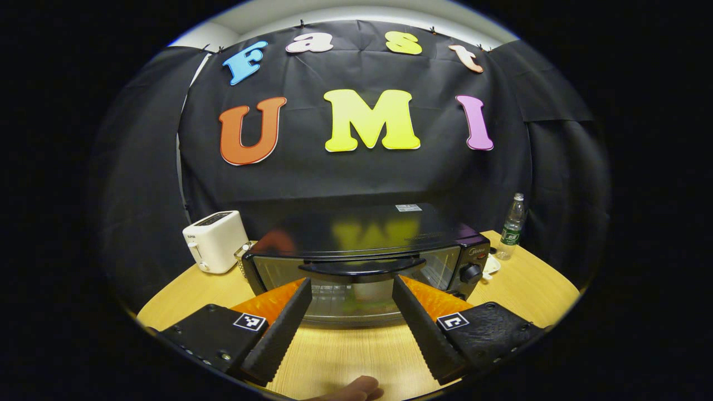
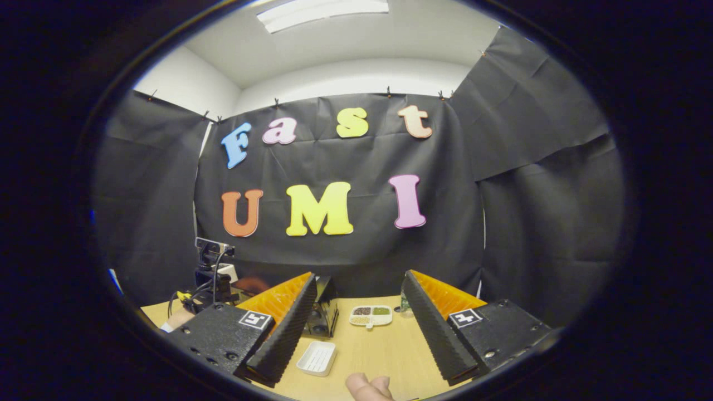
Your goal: Open the electric oven with the left hand, put the food in, and close the electric oven.
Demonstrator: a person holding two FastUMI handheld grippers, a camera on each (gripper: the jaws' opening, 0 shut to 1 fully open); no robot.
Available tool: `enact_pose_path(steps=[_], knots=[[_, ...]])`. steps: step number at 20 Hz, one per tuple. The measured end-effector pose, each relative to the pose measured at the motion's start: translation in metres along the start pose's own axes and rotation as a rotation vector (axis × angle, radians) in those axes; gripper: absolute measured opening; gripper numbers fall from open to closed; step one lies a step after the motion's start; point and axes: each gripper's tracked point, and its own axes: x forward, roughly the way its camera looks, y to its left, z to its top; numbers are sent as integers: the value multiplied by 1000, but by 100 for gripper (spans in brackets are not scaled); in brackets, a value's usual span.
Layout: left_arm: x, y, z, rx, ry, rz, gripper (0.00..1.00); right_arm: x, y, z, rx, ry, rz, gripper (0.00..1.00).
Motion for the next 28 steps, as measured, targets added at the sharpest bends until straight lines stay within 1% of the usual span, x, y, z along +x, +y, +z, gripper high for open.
enact_pose_path(steps=[1, 3, 4, 5, 6, 9, 12, 16, 19, 21, 23, 24, 25, 28], knots=[[-6, 0, 2, -8, -6, 2, 96, -2, 2, 1, 5, -3, 7, 96], [-22, 2, 8, -18, -21, 10, 96, -7, 3, 0, 5, -7, 12, 96], [-32, 5, 15, -16, -36, 19, 96, -9, 2, 1, 1, -10, 7, 100], [-43, 5, 23, -9, -60, 26, 96, -13, 2, 3, -3, -18, 3, 100], [-54, 5, 32, -6, -83, 32, 95, -16, 1, 5, -11, -21, -5, 96], [-91, 5, 55, -11, -117, 49, 95, -26, -2, 12, -23, -23, -42, 96], [-130, 7, 79, -7, -145, 69, 95, -36, 1, 19, -11, -25, -49, 96], [-182, 0, 93, -38, -151, 62, 95, -51, -2, 25, -16, -30, -68, 96], [-226, -4, 110, -40, -205, 53, 95, -63, -8, 26, -28, -20, -92, 96], [-255, -4, 119, -30, -254, 61, 95, -70, -11, 26, -30, -16, -99, 96], [-282, -8, 120, -37, -279, 54, 95, -77, -16, 26, -27, -16, -109, 96], [-295, -11, 117, -40, -284, 46, 95, -81, -17, 26, -20, -19, -109, 100], [-306, -10, 114, -40, -290, 49, 95, -85, -18, 24, -14, -20, -110, 96], [-334, -8, 102, -43, -307, 65, 95, -90, -26, 13, -22, -17, -127, 96]])
